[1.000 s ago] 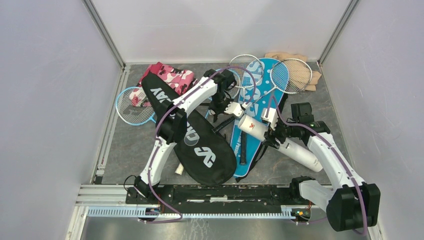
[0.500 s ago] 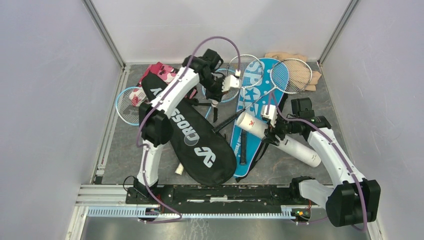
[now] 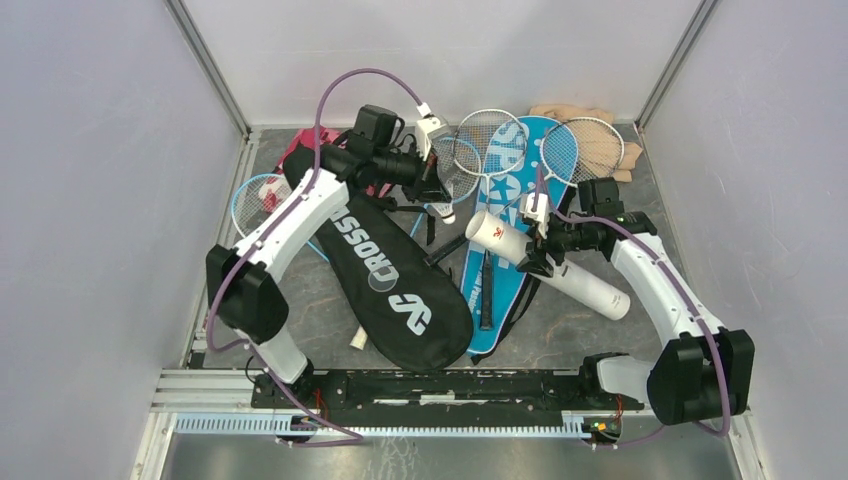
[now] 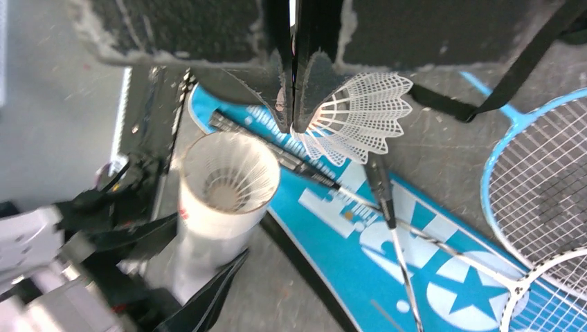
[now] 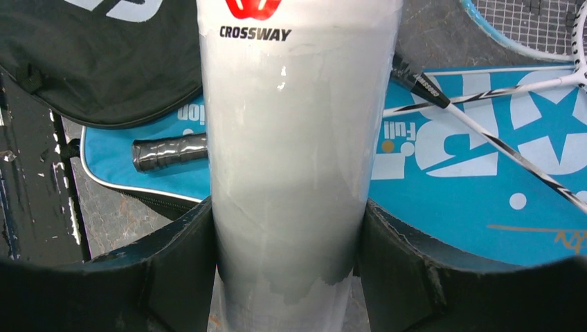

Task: Pack up the badminton gear
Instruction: Place the shuttlecock at the shuttle tube.

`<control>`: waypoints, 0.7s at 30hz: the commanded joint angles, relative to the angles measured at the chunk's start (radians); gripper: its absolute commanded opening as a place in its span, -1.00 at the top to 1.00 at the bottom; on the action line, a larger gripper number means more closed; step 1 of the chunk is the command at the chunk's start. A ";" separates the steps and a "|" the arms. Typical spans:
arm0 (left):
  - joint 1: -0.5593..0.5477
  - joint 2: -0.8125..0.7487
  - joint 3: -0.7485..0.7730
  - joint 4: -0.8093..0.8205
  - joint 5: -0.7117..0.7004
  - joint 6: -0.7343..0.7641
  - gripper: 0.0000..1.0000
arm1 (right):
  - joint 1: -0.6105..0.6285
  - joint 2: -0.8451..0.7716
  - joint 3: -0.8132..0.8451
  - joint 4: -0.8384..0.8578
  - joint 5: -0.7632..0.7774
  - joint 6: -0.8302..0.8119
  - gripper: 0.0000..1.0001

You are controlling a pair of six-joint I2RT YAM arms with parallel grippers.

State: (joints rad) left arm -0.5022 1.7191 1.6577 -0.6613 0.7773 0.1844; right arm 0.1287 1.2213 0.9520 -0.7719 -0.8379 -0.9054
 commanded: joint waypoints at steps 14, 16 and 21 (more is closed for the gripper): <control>-0.015 -0.184 -0.316 0.671 -0.007 -0.671 0.96 | 0.037 0.047 0.107 0.050 -0.116 0.050 0.71; -0.027 -0.184 -0.339 0.727 -0.004 -0.709 0.96 | 0.048 0.045 0.103 0.067 -0.114 0.068 0.71; -0.041 -0.190 -0.416 0.878 0.049 -0.836 0.96 | 0.062 0.039 0.081 0.144 -0.081 0.149 0.71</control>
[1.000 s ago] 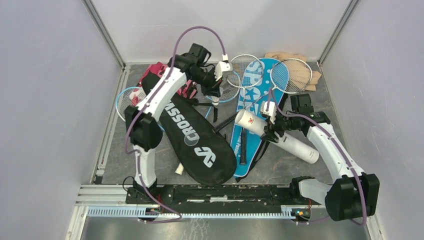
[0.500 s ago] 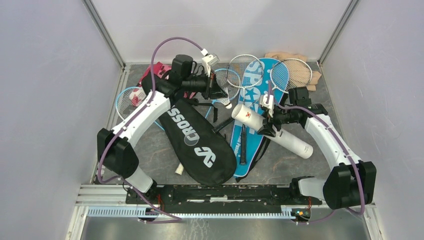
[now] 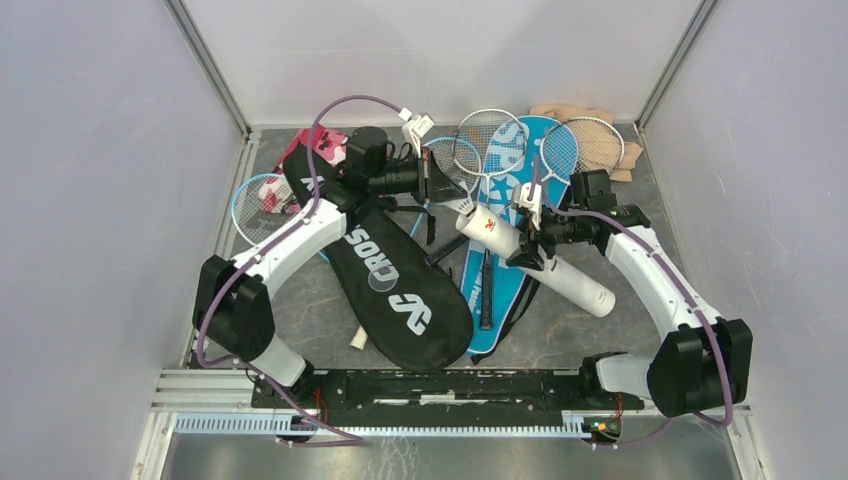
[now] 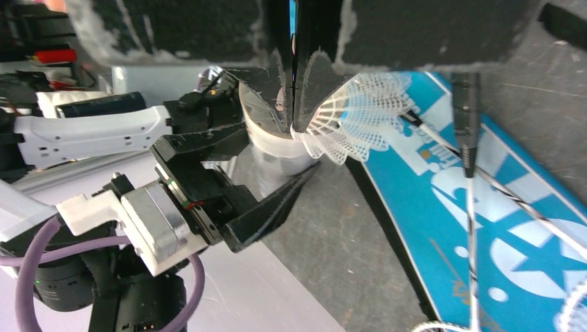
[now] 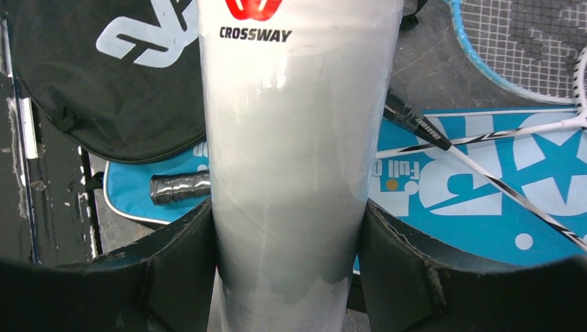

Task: Pack up the badminton gear
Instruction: Place the shuttlecock at the shuttle tube.

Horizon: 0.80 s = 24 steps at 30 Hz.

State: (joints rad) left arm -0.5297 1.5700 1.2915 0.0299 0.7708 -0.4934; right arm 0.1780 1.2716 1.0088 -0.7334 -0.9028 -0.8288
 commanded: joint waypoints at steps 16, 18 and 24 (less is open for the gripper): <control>-0.046 -0.062 -0.171 0.403 0.232 -0.226 0.33 | 0.019 0.009 0.046 0.108 0.001 0.073 0.72; -0.046 -0.075 -0.173 0.385 0.231 -0.197 0.23 | 0.019 0.005 0.045 0.108 0.007 0.071 0.72; -0.044 -0.096 -0.169 0.334 0.250 -0.128 0.01 | 0.018 0.010 0.053 0.094 0.010 0.055 0.72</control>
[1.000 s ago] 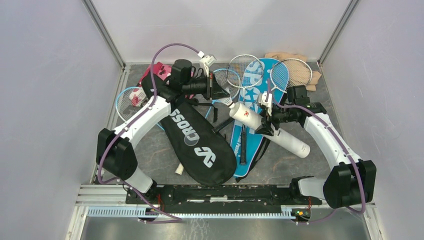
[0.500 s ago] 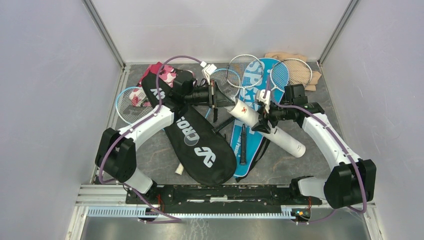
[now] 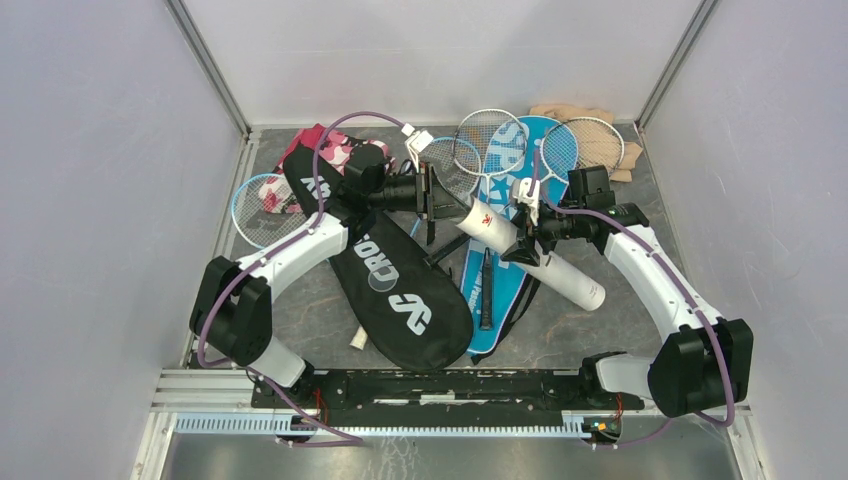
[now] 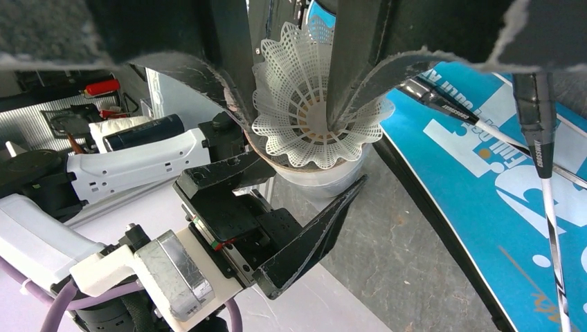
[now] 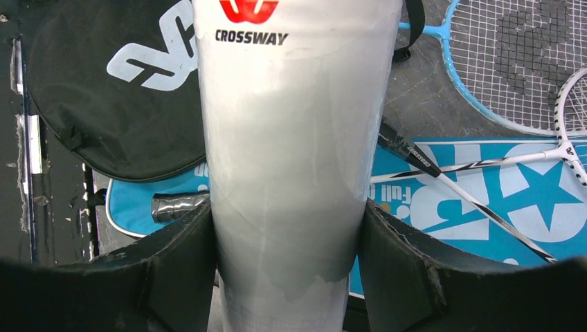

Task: Pack up the badminton gear
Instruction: Place the shuttlecock at the shuttle tube.

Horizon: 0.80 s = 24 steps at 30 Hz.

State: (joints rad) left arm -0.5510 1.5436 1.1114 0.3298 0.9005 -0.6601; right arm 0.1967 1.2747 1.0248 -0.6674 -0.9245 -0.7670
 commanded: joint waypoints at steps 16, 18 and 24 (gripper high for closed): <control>0.012 -0.119 0.014 -0.061 0.118 0.169 -0.15 | -0.001 0.021 0.036 -0.012 0.053 -0.055 0.72; 0.018 -0.126 0.022 -0.085 0.114 0.189 -0.15 | 0.000 0.020 0.034 -0.011 0.060 -0.055 0.72; 0.018 -0.137 0.048 -0.146 0.121 0.239 -0.17 | -0.001 0.023 0.032 -0.010 0.060 -0.055 0.72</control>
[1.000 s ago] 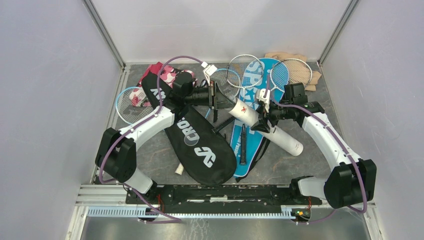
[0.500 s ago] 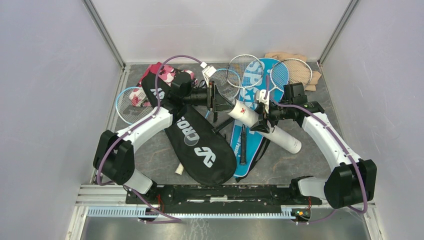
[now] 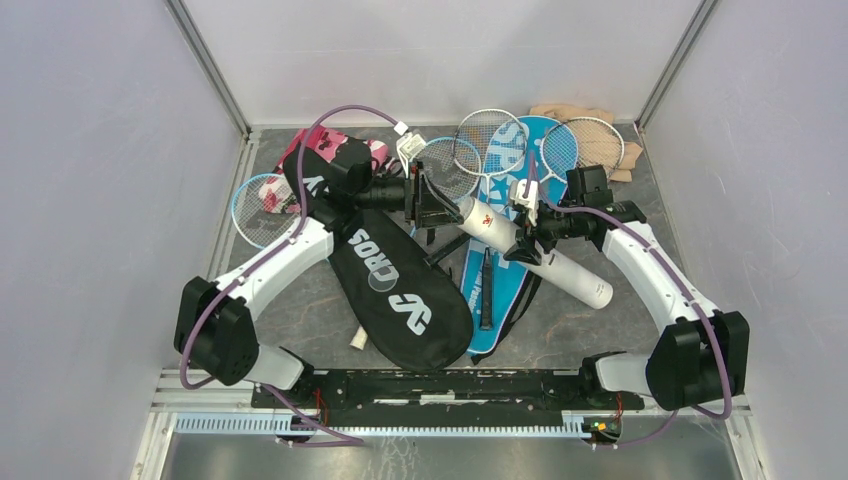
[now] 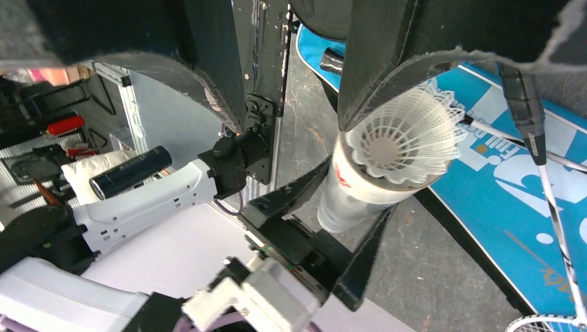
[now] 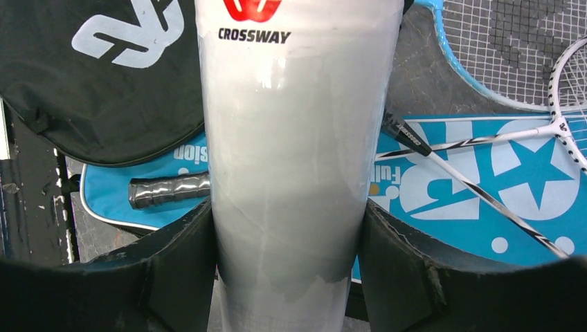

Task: Pack up the badminton gear
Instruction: Place the shuttlecock at the shuttle tube.

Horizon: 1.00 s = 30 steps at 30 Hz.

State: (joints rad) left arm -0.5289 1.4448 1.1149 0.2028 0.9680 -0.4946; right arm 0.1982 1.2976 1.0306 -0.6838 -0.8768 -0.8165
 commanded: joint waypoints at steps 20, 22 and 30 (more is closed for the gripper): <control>-0.060 0.031 0.079 -0.184 -0.036 0.284 -0.26 | 0.005 -0.006 0.055 -0.033 -0.027 -0.007 0.71; -0.076 0.036 0.083 -0.197 -0.036 0.305 -0.26 | 0.006 -0.004 0.057 -0.033 -0.027 -0.006 0.71; -0.131 0.074 0.111 -0.229 -0.003 0.316 -0.15 | 0.018 0.007 0.062 -0.028 -0.044 0.000 0.71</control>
State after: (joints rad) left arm -0.6262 1.4948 1.1725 -0.0143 0.9207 -0.2325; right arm 0.2081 1.3052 1.0378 -0.7361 -0.8753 -0.8185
